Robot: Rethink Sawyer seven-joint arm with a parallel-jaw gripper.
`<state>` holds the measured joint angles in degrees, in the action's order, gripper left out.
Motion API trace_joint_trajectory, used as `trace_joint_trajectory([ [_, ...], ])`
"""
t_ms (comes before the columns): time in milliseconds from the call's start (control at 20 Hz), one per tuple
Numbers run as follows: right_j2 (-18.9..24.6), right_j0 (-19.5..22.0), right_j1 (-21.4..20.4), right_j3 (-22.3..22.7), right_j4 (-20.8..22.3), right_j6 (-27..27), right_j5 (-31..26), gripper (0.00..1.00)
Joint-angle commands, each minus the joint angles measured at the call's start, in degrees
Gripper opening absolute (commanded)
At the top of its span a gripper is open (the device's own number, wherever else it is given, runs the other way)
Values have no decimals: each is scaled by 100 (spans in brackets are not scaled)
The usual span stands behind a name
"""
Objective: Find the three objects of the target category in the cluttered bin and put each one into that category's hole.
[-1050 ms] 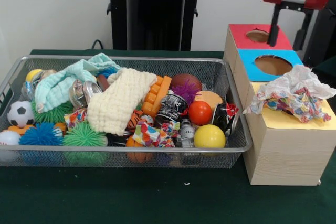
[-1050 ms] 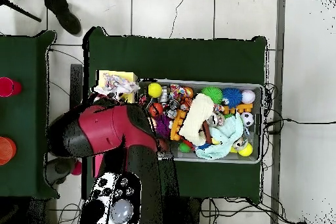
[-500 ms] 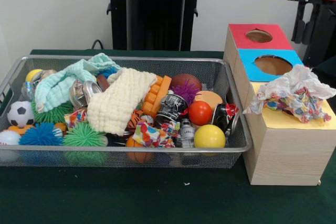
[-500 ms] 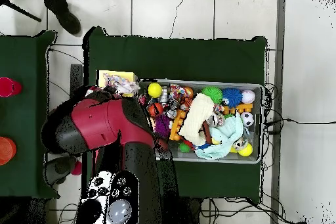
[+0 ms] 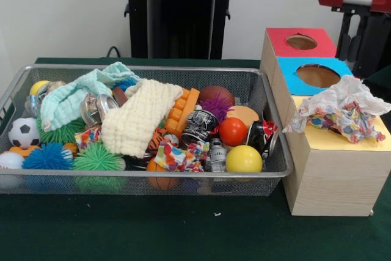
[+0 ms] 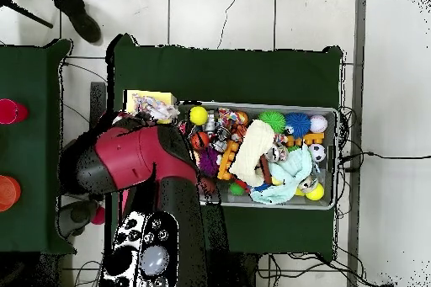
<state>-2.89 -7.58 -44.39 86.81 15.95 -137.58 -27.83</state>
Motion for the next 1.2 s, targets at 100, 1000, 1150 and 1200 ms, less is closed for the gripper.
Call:
trace_joint_trajectory([
  [100,242,106,536,352,413,44,397,0],
  [1000,87,-60,643,275,488,-265,675,0],
  [1150,7,-114,730,245,534,-300,760,0],
  [1200,2,-117,737,236,531,-280,740,0],
])
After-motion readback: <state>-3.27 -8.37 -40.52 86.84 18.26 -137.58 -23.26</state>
